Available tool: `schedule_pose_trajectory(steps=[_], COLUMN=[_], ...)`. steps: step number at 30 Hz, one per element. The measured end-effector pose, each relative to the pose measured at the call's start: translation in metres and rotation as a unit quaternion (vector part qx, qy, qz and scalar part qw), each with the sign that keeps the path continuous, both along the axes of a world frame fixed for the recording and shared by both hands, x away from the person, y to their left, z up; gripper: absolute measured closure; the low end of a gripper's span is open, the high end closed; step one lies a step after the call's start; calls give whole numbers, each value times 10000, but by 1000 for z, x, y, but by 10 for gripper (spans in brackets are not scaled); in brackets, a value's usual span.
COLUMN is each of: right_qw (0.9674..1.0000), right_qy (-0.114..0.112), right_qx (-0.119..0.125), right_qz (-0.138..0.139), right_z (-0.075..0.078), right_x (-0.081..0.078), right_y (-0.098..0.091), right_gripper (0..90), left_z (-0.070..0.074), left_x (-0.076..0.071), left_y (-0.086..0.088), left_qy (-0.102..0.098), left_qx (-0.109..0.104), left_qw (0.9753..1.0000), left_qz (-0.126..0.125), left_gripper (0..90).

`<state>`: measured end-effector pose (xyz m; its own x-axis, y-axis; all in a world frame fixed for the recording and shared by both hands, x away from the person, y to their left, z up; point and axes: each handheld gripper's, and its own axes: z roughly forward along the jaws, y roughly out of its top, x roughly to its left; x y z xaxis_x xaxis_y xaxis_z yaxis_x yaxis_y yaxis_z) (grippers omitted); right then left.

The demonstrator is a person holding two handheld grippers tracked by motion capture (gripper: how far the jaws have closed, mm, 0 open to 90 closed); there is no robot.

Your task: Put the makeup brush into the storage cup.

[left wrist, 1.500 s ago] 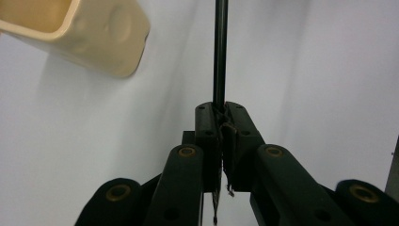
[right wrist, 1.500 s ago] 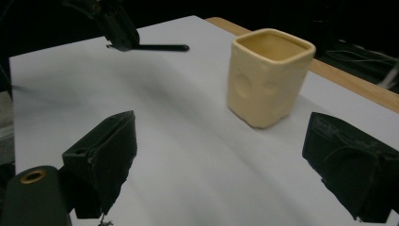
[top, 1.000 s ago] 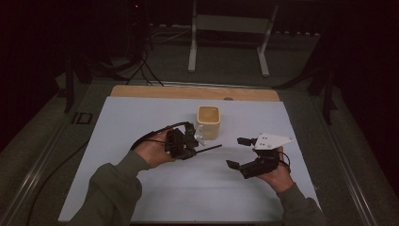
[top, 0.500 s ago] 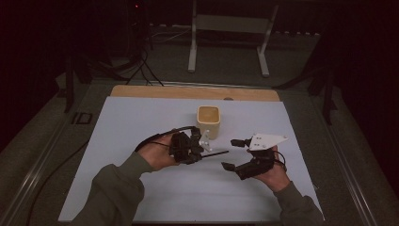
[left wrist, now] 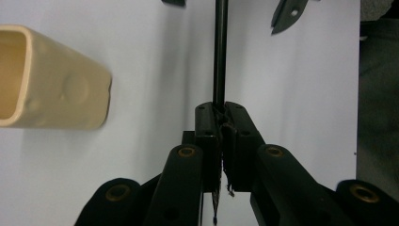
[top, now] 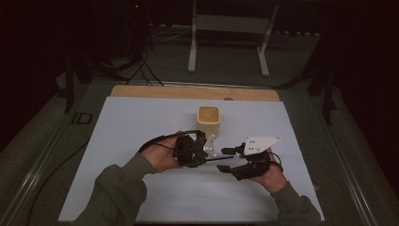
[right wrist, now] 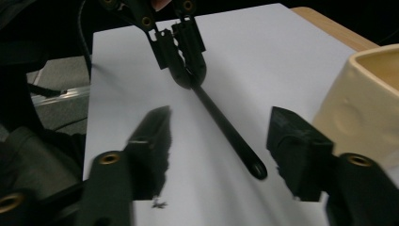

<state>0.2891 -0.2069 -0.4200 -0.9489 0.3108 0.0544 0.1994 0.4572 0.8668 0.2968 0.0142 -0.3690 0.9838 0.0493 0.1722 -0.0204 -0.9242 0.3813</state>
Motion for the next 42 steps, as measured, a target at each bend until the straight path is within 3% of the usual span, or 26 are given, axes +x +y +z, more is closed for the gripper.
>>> schedule_pose_trajectory(steps=[6,14,17,20,21,23,26,30,42], right_qw=[9998,9993,9991,9984,9985,9985,9989,9991,9992], right_qy=[35,54,66,49,-3,-51,-75,-94,-75], right_qx=[0,4,-20,44,-7,-69,-6,13,10], right_qz=[174,357,410,562,549,533,463,408,395], right_z=[1,0,0,0,1,1,1,3,2], right_x=[0,0,0,-1,-3,-4,-3,-3,-2], right_y=[1,2,2,1,2,3,0,-3,-3], right_gripper=[574,687,776,845,847,848,849,849,849], left_z=[1,1,2,1,1,1,2,6,8], left_x=[-2,-4,-4,-2,-1,0,1,3,7], left_y=[-2,-4,-5,-5,-5,-6,-5,-3,3], left_qy=[-18,17,25,33,75,79,-9,-69,-165], left_qx=[1,-31,-16,-6,-29,-77,-246,-430,-558], left_qw=[10000,9998,9997,9998,9999,9999,9995,9981,9959], left_qz=[-87,-211,-251,-197,-150,4,221,437,697], left_gripper=[864,863,861,834,817,696,546,430,295])
